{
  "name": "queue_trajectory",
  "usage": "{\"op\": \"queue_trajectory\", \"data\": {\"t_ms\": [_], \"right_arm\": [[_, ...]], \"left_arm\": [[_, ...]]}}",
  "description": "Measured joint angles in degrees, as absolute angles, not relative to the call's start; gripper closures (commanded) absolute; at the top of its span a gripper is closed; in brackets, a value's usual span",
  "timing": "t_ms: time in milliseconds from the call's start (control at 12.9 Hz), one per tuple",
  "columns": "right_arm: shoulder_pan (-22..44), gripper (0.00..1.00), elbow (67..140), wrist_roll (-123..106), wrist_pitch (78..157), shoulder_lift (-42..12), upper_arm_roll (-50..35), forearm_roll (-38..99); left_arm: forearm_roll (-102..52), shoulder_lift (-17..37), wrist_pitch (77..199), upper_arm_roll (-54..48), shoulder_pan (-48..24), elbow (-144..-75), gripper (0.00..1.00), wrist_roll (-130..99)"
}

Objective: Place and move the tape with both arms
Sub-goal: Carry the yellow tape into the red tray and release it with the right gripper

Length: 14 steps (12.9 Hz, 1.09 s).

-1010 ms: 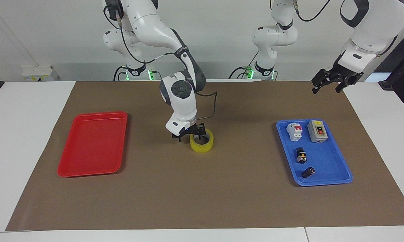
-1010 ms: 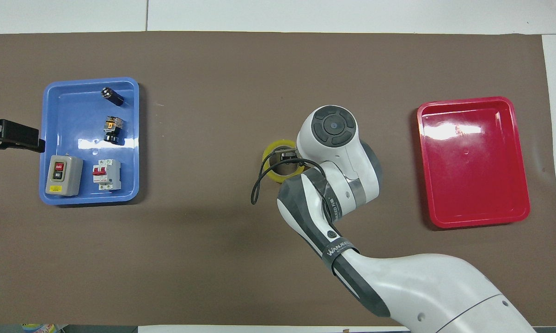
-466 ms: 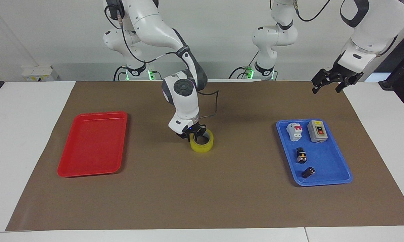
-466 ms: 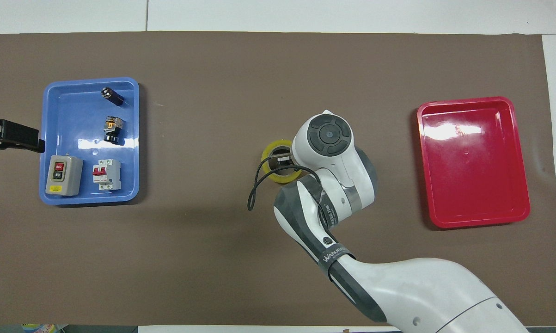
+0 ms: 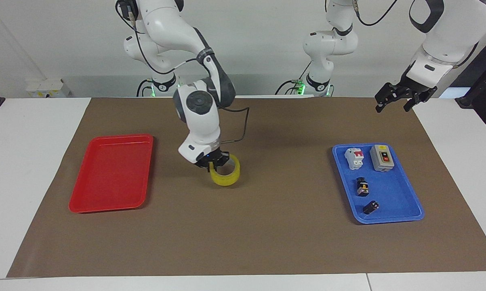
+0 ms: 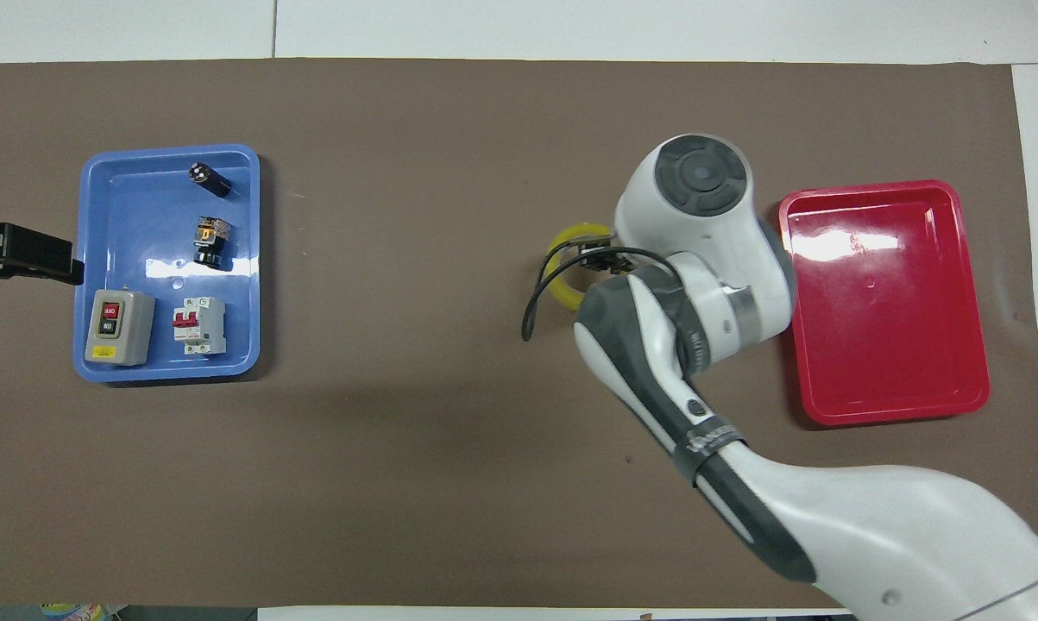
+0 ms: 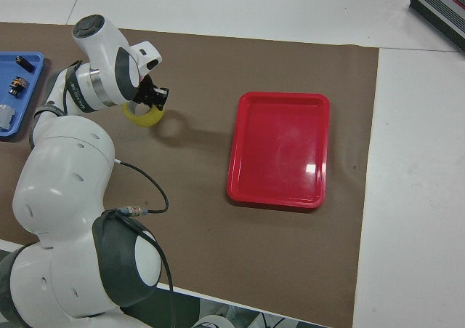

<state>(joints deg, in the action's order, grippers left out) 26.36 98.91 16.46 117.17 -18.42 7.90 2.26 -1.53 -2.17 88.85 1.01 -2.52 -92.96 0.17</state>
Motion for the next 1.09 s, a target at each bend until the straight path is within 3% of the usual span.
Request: {"op": "queue_trajectory", "data": {"t_ms": [311, 466, 777, 1087], "right_arm": [[8.8, 1.0, 100.48, -1.29, 108.24, -12.79, 8.27, 1.83], [1.85, 1.0, 103.13, -10.38, 108.6, -12.37, 8.29, 1.82], [-5.89, 1.0, 110.25, -21.56, 118.1, -11.77, 8.22, 1.78], [-8.13, 1.0, 118.95, -24.8, 127.83, -10.61, 8.08, 1.78]], "left_arm": [[-1.53, -2.17, 88.85, 1.01, -2.52, -92.96, 0.0, 0.17], [-1.53, -2.17, 88.85, 1.01, -2.52, -92.96, 0.0, 0.17], [-1.53, -2.17, 88.85, 1.01, -2.52, -92.96, 0.0, 0.17], [-1.53, -2.17, 88.85, 1.01, -2.52, -92.96, 0.0, 0.17]]}}
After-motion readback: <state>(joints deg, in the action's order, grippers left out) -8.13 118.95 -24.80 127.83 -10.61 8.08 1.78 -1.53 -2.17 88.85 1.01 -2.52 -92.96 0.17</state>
